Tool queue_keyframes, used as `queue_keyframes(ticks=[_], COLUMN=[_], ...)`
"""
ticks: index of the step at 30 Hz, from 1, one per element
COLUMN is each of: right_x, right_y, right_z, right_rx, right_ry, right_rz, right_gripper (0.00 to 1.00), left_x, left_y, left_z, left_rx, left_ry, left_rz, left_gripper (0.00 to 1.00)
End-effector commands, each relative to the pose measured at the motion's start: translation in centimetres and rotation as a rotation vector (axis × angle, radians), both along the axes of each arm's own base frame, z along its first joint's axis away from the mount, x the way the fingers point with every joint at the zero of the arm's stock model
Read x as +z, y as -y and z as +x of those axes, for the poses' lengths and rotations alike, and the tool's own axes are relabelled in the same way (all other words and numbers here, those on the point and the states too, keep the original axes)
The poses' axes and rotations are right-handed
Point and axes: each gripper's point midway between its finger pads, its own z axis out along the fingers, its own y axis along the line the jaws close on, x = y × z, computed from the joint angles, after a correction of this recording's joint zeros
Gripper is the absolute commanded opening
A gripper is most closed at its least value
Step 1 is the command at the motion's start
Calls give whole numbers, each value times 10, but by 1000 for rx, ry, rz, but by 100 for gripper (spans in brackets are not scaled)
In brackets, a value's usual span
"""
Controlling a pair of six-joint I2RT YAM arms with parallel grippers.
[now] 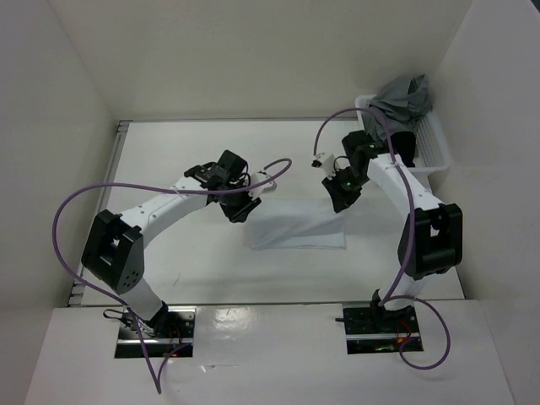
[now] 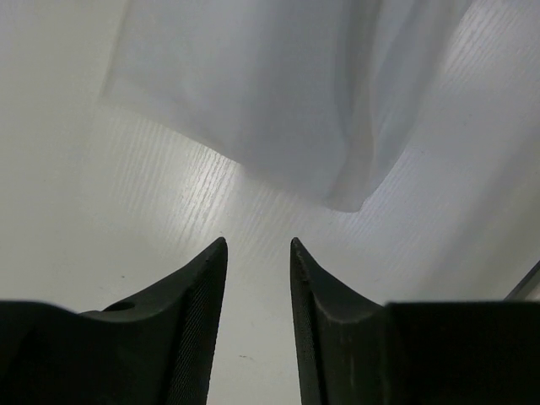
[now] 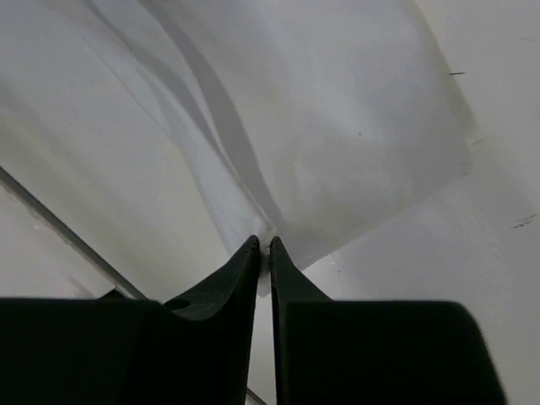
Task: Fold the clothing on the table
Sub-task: Fold the skirt
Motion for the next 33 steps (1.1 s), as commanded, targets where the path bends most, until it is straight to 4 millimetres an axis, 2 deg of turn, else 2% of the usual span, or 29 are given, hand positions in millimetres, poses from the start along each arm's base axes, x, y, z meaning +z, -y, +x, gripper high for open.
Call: queue_keyframes(ticks=[1,7,12,14,19,21,22,23,24,25,26,27,28,29,30,32,33], right_x=[-4,-6,-23,-29,-37,-35,-29,-27,-18,-14,-10,-2,0,8,11,15,19], right_y=[-5,-7,-9,-11,-11,-11,-15,-16,-21,-23,-29,-33,-35,-43,-43,-53,-60], right_z=[-33,-63,-88,-100,-123,-123,-120,-118,-110,-105,-92,-80,-73,-56,-48,-32,-19], right_rx=[90,183,231,254,279,259,252,252,211,191,163,133,74,48,-23,-77,-94], right_ry=[-117,-235,-305,-340,-389,-386,-366,-355,-314,-291,-238,-177,-162,-82,-50,22,70], right_rz=[12,41,2,-8,-48,-47,-27,-25,-13,-6,12,11,6,21,3,-3,4], right_gripper=[16,17,23,27,33,38,42,51,58,61,68,82,88,93,99,99,99], left_x=[9,7,5,10,24,30,36,35,46,47,47,59,60,60,67,72,73], left_y=[-2,-8,-18,-19,-43,-54,-59,-69,-75,-81,-95,-102,-110,-118,-134,-149,-165], left_z=[-6,-12,-15,-16,-8,-6,-1,0,3,5,7,10,9,10,10,10,8], left_rx=[-23,-18,12,27,116,175,201,242,279,309,362,403,437,471,540,612,672], left_ry=[8,3,15,33,72,81,100,98,123,130,131,160,163,171,188,204,210], left_rz=[-10,4,33,25,1,-18,-26,-29,-54,-63,-67,-94,-100,-110,-128,-149,-162], left_gripper=[44,44,44,44,45,45,46,48,52,57,70,77,83,90,98,100,100])
